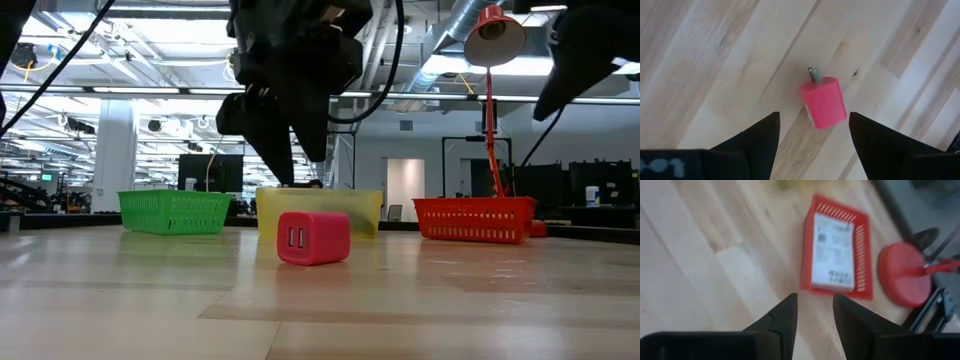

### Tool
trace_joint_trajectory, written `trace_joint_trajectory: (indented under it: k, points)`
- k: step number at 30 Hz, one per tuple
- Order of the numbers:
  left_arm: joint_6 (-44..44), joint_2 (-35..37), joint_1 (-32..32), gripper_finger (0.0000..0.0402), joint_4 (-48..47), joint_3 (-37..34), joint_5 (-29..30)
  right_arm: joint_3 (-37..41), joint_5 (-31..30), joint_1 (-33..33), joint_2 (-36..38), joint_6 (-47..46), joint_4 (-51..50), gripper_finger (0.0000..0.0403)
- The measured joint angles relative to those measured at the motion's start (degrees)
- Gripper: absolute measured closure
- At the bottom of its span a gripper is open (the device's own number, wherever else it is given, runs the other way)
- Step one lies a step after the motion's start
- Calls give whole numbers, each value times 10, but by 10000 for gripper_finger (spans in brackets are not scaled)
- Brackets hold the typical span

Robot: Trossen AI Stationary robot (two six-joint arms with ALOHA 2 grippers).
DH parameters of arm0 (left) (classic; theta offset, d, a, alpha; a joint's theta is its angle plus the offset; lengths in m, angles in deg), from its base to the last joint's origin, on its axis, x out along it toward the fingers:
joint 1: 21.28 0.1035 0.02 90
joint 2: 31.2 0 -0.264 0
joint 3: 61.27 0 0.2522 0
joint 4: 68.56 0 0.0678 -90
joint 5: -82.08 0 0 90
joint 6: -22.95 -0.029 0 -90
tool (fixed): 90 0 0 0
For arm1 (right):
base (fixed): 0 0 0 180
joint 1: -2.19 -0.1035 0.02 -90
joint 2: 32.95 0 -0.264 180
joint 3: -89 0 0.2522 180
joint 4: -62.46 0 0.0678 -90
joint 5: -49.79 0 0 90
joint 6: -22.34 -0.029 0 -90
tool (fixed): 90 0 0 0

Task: Pick and place items into bin
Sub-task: Put the pink charger adapter into the green bin

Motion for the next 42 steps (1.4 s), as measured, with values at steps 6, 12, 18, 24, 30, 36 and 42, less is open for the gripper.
trace_joint_trajectory:
  k: [6, 12, 18, 24, 30, 36, 42]
  points:
    - [9, -8, -5, 171, 4, 0, 5, 0, 69, 0, 0, 0, 8, 282]
    - [36, -20, -20, 171, 17, 0, 12, 0, 94, 0, 0, -1, 27, 282]
    - [54, -20, -35, 171, 28, 0, 20, 0, 115, 0, 0, 0, 32, 282]
    - [62, -20, -40, 171, 53, 0, 32, 0, 122, 0, 0, 0, 31, 282]
    - [63, -20, -39, 171, 51, 0, 36, 0, 122, 0, 0, 0, 31, 282]
    - [63, -20, -32, 171, 47, 0, 41, 0, 122, 0, 0, 0, 31, 282]
    - [52, -20, -31, 171, 43, 0, 41, 0, 122, 0, 0, 0, 31, 282]
